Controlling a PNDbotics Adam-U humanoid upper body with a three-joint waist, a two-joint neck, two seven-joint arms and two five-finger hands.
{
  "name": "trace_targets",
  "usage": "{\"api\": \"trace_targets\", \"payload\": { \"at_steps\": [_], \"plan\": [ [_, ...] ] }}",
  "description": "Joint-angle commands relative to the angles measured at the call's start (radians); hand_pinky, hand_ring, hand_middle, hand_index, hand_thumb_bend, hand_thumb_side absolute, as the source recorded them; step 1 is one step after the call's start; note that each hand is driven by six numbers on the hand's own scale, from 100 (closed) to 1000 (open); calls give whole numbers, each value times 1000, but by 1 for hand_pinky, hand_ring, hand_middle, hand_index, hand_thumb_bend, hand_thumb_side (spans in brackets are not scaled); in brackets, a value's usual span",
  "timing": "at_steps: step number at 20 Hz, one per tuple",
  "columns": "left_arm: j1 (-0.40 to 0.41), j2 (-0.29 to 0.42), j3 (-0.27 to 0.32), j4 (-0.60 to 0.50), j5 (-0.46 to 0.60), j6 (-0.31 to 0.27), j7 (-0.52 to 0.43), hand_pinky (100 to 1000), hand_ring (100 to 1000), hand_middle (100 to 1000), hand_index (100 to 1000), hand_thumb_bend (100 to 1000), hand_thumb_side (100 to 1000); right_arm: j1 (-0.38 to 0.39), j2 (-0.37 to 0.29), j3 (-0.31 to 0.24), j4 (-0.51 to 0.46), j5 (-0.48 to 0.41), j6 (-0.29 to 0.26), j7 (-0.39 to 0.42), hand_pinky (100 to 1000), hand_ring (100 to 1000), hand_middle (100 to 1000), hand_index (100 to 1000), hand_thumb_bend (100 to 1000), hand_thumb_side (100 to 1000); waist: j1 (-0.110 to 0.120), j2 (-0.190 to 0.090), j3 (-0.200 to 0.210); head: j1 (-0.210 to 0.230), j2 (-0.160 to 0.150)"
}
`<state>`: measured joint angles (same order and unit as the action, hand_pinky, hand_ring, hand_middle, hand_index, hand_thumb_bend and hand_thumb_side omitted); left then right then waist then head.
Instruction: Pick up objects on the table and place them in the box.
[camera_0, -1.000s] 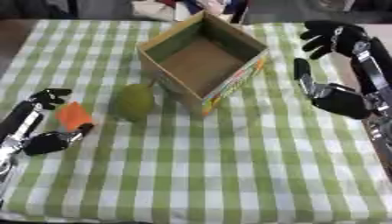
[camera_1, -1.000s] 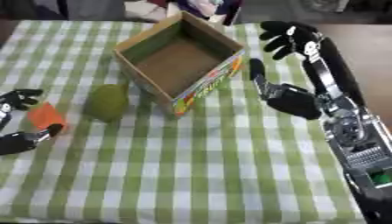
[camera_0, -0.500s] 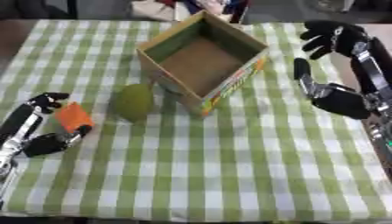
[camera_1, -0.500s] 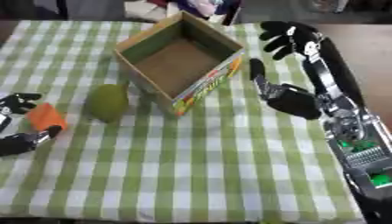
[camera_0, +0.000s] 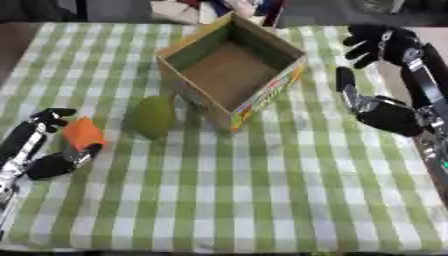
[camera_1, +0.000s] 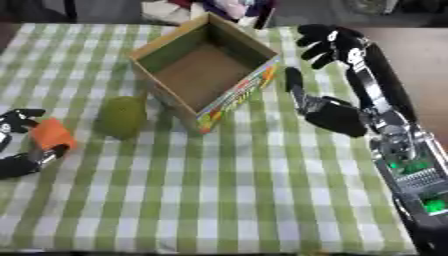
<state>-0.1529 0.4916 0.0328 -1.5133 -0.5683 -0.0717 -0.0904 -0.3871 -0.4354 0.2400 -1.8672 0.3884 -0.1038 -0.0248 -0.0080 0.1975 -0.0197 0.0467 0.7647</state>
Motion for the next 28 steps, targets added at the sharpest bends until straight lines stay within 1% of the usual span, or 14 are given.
{"api": "trace_targets", "payload": {
  "at_steps": [1,17,18,19,22,23,28],
  "plan": [
    [-16,27,13,-5,-6,8,8,789,795,810,888,543,553,-12,-20,-12,-17,-3,-4,2,585,666,695,860,140,368,3,-11,-1,0,5],
    [-23,26,8,16,-34,12,-8,790,790,797,875,539,554,-14,-20,-10,-18,-4,-4,5,586,667,695,860,136,369,0,-12,0,0,5],
    [-23,26,7,16,-36,11,-11,789,787,786,866,559,548,-14,-20,-10,-18,-4,-4,5,587,667,695,860,143,374,0,-12,0,0,5],
    [-24,26,6,16,-37,10,-14,788,786,781,862,535,554,-14,-19,-10,-18,-5,-4,5,587,667,695,860,136,368,0,-12,0,0,5],
    [-24,25,5,16,-37,8,-19,787,781,771,854,531,552,-14,-19,-9,-18,-5,-4,5,587,667,695,860,136,368,0,-12,-1,0,5],
    [-23,24,4,15,-37,8,-19,782,766,739,826,511,547,-14,-19,-9,-18,-5,-4,5,586,667,694,860,135,369,0,-12,-1,0,5],
    [-22,22,2,14,-35,6,-21,782,765,737,824,509,547,-13,-18,-8,-17,-5,-4,5,586,667,695,860,134,369,0,-12,0,0,5]
  ]
}}
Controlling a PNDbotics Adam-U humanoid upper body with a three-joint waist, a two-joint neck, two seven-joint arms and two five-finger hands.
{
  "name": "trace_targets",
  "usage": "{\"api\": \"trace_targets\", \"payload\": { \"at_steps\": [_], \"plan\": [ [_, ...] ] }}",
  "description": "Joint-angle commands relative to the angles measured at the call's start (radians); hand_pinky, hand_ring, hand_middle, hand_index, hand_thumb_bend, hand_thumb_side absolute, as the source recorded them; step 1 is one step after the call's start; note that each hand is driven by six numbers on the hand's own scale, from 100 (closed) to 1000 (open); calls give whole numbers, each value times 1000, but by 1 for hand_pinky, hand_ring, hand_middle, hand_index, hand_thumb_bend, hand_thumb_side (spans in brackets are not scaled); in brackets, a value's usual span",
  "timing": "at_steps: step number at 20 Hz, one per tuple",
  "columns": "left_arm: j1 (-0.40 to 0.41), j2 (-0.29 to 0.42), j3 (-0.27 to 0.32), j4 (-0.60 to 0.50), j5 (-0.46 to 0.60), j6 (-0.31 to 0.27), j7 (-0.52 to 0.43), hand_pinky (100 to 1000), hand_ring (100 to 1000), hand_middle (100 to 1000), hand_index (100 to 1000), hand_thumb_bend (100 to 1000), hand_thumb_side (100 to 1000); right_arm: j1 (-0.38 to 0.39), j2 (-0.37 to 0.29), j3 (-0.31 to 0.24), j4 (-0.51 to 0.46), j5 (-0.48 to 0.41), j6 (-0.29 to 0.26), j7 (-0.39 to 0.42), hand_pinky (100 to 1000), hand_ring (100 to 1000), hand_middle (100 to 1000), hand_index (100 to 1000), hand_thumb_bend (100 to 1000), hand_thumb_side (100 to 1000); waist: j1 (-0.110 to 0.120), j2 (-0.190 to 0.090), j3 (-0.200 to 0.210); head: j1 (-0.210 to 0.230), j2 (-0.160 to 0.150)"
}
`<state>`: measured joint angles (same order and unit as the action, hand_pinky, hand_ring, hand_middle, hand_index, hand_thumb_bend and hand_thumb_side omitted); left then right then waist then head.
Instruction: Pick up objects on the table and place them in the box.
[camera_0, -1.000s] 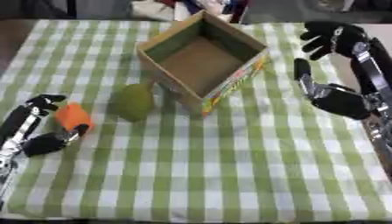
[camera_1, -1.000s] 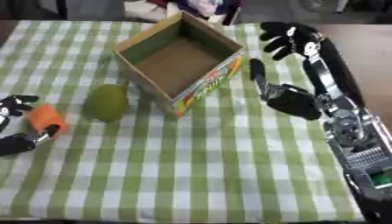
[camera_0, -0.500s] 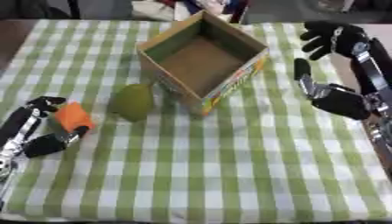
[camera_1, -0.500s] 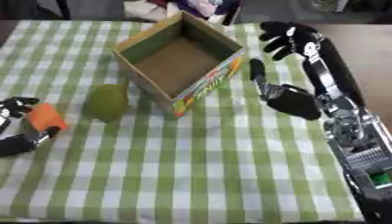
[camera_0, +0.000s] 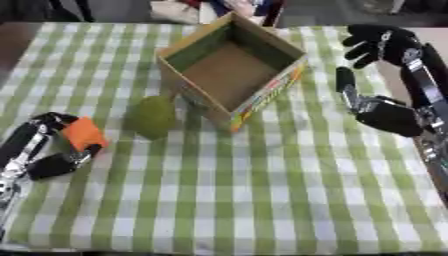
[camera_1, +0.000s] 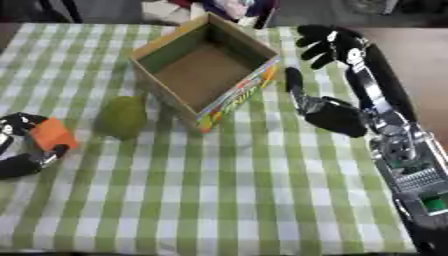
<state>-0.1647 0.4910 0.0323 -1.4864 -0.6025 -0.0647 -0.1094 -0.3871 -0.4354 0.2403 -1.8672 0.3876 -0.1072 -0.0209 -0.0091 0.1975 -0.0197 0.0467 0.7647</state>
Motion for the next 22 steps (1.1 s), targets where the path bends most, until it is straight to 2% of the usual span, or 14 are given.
{"api": "trace_targets", "payload": {
  "at_steps": [1,2,8,11,16,22],
  "plan": [
    [-10,23,3,-13,0,-1,-3,782,765,737,824,509,547,-13,-18,-9,-17,-4,-1,2,586,667,695,860,134,369,1,-12,0,0,5],
    [-11,23,5,-16,1,0,3,763,714,624,731,425,523,-13,-18,-9,-17,-4,-1,1,587,667,695,860,132,370,1,-11,0,0,5],
    [-9,26,6,-28,6,10,41,737,661,548,648,352,491,-13,-18,-9,-17,-4,0,0,586,667,694,860,131,370,2,-11,-2,0,5],
    [-12,29,9,-46,7,15,65,724,638,522,617,316,476,-12,-18,-9,-17,-3,0,0,586,667,694,860,131,371,3,-11,-3,-1,5],
    [-38,60,8,-118,0,28,93,721,630,518,612,307,476,-12,-20,-9,-16,-3,0,0,586,667,694,860,129,371,5,-12,-5,0,5],
    [-133,137,-20,-205,6,35,78,722,625,521,619,322,467,-11,-20,-6,-15,-3,-1,3,586,667,694,860,128,372,8,-15,-10,1,5]
  ]
}}
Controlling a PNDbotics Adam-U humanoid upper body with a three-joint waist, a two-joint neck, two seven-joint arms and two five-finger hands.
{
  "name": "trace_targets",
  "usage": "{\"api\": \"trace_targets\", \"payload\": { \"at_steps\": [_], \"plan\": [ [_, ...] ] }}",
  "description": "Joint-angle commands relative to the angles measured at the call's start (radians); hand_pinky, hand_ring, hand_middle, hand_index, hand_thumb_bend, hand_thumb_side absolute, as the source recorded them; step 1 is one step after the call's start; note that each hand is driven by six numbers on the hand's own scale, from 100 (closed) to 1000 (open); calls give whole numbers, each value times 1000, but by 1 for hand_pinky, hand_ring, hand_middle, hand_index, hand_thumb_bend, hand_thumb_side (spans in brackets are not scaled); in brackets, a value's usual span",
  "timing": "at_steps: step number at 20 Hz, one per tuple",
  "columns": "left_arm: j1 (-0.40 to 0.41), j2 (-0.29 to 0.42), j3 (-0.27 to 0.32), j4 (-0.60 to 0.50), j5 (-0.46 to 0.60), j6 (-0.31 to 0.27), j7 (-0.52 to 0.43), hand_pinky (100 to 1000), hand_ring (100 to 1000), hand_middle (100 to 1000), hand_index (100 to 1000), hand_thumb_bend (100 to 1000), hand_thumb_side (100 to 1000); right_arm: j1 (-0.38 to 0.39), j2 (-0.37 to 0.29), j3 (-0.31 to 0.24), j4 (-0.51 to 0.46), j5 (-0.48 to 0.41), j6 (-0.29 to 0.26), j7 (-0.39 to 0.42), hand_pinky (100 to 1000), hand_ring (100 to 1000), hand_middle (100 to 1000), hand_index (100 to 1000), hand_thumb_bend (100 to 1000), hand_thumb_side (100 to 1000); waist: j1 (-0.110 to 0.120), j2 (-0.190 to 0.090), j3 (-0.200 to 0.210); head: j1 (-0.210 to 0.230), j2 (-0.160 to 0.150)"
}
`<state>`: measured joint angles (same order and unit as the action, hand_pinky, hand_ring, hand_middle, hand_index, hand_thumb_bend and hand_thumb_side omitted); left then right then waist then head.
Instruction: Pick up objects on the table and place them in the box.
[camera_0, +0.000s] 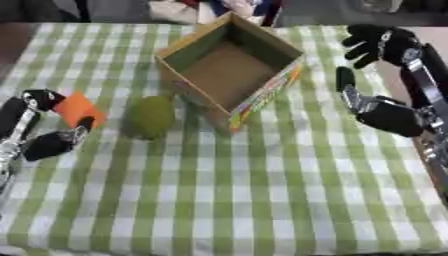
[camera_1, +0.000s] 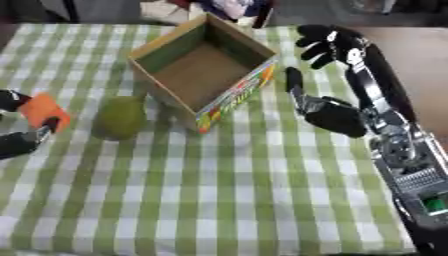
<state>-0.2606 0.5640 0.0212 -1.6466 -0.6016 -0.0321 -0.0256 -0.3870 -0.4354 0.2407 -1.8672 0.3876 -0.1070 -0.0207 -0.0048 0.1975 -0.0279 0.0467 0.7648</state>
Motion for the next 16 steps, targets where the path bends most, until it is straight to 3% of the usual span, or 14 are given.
{"api": "trace_targets", "payload": {
  "at_steps": [1,7,16],
  "plan": [
    [-63,75,-19,-50,9,2,-12,718,624,523,622,324,465,-11,-20,-5,-15,-4,-1,3,586,667,694,860,128,371,4,-15,-3,2,5],
    [-235,87,-113,31,44,-8,-50,702,620,529,627,329,472,-13,-16,3,-15,-7,-3,11,586,667,694,860,127,371,5,-19,-18,13,5],
    [-470,-56,-223,253,-40,-26,-83,697,625,552,649,340,475,-17,-7,14,-13,-12,-6,21,585,667,693,860,126,372,4,-17,-40,33,5]
  ]
}}
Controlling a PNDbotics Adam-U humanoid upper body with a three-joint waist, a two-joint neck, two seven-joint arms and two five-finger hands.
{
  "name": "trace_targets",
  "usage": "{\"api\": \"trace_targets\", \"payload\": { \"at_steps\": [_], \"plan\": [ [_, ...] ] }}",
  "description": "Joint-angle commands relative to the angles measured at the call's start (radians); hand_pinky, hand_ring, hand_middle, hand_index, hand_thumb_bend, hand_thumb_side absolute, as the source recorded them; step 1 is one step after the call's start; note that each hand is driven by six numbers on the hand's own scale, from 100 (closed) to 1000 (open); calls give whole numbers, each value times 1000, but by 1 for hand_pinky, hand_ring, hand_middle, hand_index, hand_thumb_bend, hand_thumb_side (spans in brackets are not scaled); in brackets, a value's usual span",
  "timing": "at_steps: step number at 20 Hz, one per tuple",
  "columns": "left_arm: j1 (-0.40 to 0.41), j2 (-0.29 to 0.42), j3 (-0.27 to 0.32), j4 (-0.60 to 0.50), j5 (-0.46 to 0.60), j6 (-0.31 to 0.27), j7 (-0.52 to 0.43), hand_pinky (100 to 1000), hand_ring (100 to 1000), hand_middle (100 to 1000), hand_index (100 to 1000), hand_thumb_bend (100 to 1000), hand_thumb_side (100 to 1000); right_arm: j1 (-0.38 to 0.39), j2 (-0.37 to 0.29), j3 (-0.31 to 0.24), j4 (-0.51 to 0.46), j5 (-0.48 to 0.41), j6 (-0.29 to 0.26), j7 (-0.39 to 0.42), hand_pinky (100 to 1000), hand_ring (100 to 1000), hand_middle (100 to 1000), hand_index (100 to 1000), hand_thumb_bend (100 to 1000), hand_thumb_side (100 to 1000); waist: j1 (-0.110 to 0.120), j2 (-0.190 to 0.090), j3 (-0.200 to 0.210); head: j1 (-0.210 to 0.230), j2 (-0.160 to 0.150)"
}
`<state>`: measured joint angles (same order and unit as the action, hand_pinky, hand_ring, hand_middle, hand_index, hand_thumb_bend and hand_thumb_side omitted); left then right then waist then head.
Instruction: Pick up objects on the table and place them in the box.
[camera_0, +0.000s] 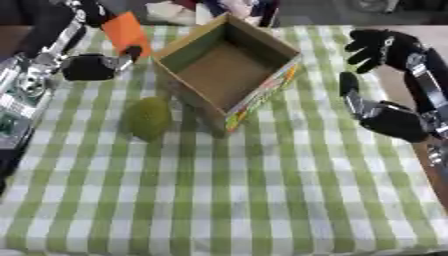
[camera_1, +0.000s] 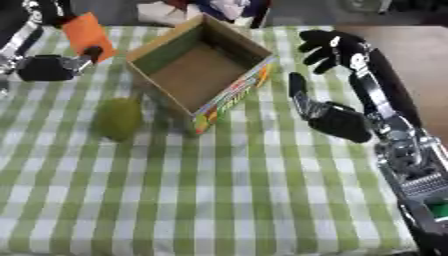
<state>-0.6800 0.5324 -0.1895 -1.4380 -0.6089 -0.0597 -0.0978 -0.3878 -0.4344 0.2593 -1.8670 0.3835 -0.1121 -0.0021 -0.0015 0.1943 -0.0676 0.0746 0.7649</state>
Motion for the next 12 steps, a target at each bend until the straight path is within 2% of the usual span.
{"api": "trace_targets", "payload": {
  "at_steps": [1,6,12],
  "plan": [
    [-78,-45,-17,72,-50,9,-16,696,626,555,652,340,474,-16,-8,-6,-13,-8,-1,2,585,666,693,860,126,372,1,-12,0,5,5],
    [-179,-132,-18,207,-126,27,-15,691,628,569,664,353,478,-15,-7,-7,-12,-8,-1,0,585,666,693,860,124,371,-1,-10,7,-1,5],
    [-235,-197,-19,365,-172,-47,60,694,644,608,699,396,504,-14,-4,-6,-11,-10,-2,2,585,666,693,860,123,371,-4,-13,11,3,5]
  ]
}}
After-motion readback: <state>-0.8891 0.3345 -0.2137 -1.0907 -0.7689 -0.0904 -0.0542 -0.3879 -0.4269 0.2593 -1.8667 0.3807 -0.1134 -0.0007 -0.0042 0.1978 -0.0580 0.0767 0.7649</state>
